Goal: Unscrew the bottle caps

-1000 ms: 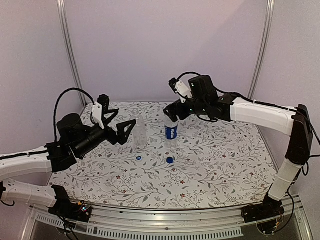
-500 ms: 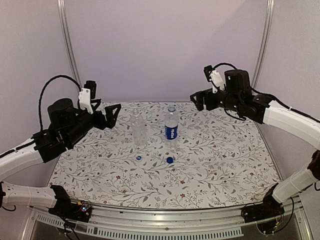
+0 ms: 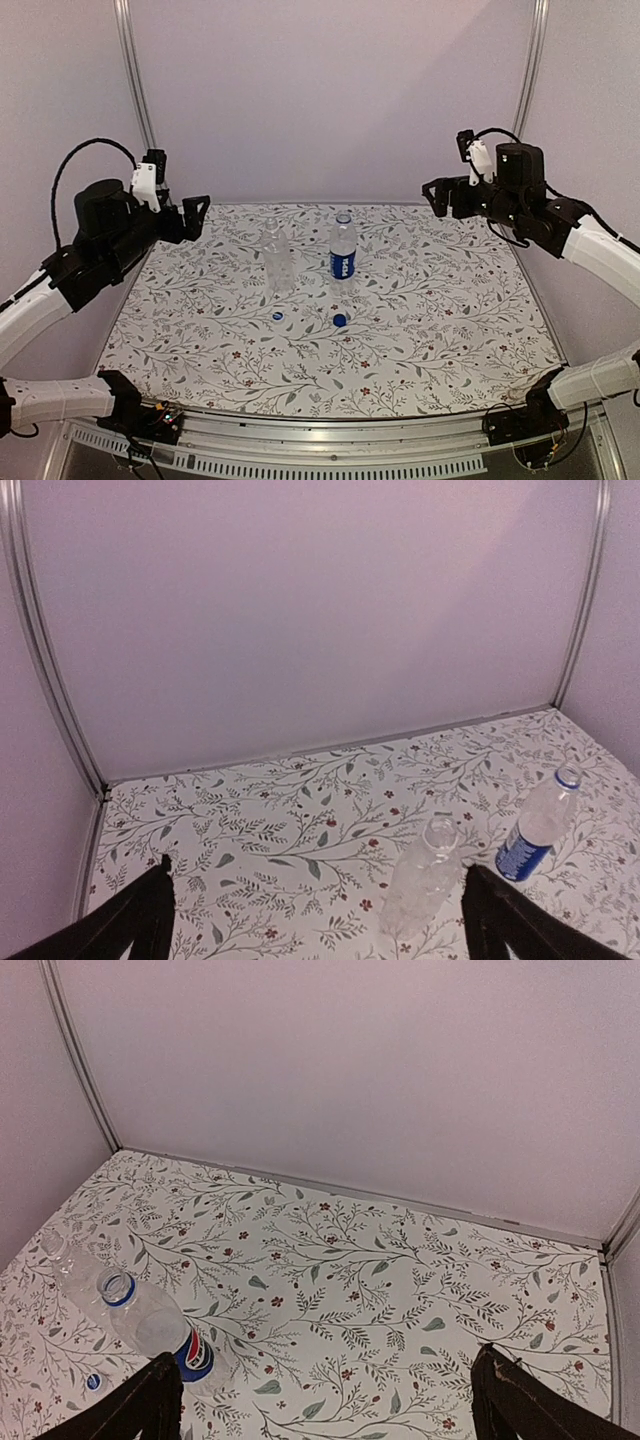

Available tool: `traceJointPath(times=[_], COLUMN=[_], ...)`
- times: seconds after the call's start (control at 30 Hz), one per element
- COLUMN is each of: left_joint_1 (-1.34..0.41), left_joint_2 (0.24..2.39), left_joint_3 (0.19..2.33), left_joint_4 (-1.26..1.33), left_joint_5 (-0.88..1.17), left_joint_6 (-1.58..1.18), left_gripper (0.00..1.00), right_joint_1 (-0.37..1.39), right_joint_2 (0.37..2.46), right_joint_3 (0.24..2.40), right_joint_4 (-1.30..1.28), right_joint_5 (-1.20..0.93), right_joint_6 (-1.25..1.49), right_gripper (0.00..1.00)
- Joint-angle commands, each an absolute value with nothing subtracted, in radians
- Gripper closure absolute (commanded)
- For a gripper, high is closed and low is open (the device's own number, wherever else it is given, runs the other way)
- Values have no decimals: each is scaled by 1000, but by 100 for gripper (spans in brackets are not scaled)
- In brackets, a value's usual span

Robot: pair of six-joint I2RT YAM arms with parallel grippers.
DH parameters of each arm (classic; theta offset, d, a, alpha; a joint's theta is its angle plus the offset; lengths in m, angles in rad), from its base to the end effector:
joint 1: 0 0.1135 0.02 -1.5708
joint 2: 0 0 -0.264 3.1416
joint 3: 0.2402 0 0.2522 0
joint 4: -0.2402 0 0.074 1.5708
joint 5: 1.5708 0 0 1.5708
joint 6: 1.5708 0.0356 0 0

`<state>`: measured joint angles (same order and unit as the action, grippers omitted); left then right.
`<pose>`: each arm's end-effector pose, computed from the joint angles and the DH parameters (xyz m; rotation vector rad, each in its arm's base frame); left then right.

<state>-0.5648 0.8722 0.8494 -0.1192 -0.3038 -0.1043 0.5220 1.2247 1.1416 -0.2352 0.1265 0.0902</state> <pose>0.1775 -0.0999 0.3548 0.1680 1.7037 -0.2378 0.2479 0.1374 0.3671 -0.3212 1.8701 0.2987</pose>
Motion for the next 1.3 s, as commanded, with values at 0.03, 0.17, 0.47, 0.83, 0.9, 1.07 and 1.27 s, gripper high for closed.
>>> traceJointPath(times=[0.03,0.17,0.47,0.83,0.9,1.07,1.27], left_joint_1=[-476,-470,-468,-468,-468,-468,-468], left_joint_2=[855,783,711,707,709,715,709], left_joint_3=[838,748,672,660,658,660,657], left_joint_4=[-156,-66,17,23,24,22,21], left_joint_5=[-190,-188,-183,-190,-188,-179,-178], left_joint_6=[-74,-47,-2,26,26,25,25], left_gripper=[0,0,0,0,0,0,0], right_joint_1=[517,517,517,517,517,517,517], right_joint_2=[1149,1082,1044,1064,1065,1060,1061], right_joint_3=[1074,1014,956,956,955,954,958], right_joint_4=[-220,-164,-115,-113,-115,-117,-120], right_joint_5=[156,167,172,183,185,187,185], right_joint_6=[47,12,-22,-17,-16,-14,-14], right_gripper=[1,1,1,1,1,1,1])
